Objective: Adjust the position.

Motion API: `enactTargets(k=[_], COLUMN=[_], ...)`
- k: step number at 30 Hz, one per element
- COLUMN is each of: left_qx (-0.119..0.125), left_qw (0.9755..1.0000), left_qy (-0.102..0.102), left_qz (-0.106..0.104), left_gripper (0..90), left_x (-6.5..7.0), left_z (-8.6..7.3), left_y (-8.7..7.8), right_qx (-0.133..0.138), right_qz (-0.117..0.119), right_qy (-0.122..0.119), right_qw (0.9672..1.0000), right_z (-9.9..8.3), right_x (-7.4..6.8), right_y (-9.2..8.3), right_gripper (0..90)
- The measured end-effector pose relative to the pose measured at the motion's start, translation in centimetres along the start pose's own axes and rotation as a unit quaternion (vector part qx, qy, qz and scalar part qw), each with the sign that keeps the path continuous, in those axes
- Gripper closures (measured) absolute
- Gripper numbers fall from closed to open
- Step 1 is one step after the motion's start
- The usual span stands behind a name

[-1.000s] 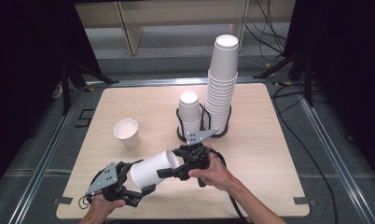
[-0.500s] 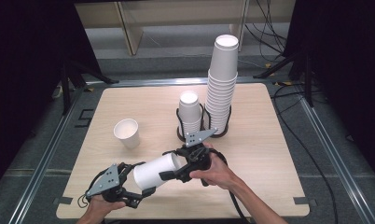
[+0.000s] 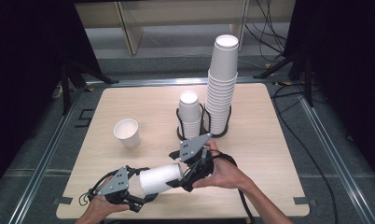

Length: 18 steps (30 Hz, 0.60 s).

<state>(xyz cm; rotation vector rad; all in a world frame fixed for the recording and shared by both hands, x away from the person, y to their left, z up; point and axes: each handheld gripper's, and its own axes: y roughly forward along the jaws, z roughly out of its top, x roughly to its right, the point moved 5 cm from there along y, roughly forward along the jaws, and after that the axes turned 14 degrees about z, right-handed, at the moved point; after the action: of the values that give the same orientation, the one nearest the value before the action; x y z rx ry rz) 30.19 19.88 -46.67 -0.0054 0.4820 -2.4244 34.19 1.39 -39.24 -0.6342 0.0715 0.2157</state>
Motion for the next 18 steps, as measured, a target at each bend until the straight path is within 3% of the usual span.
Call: enactTargets(k=[2,3,4,6,9,18], left_qx=[-0.009,-0.014,-0.020,-0.025,-0.039,-0.066], left_qw=[0.9999,0.9998,0.9997,0.9996,0.9990,0.9970], left_qy=[0.009,0.013,0.013,0.016,0.022,0.040], left_qz=[0.000,0.002,0.001,0.003,0.002,-0.005], left_gripper=[14.9,14.9,14.8,14.9,14.8,14.8], left_x=[0.0,0.1,0.2,0.2,0.3,0.6], left_z=[0.0,0.0,-0.1,-0.1,-0.3,-0.2], left_y=[0.0,0.0,-0.1,0.0,0.1,0.1], right_qx=[-0.030,-0.041,-0.049,-0.072,-0.090,-0.135], right_qz=[-0.014,-0.014,-0.011,-0.015,-0.014,-0.009], right_qy=[-0.013,0.013,-0.018,-0.023,-0.038,-0.044], right_qw=[0.9994,0.9990,0.9986,0.9970,0.9951,0.9898], right_z=[-0.1,-0.3,-0.3,-0.4,-0.4,-0.8], right_x=[0.0,-0.4,-0.2,-0.3,-0.3,-0.4], right_y=[0.3,0.4,0.7,1.2,1.8,3.7], right_gripper=[16.2,16.3,16.9,16.9,17.3,18.1])
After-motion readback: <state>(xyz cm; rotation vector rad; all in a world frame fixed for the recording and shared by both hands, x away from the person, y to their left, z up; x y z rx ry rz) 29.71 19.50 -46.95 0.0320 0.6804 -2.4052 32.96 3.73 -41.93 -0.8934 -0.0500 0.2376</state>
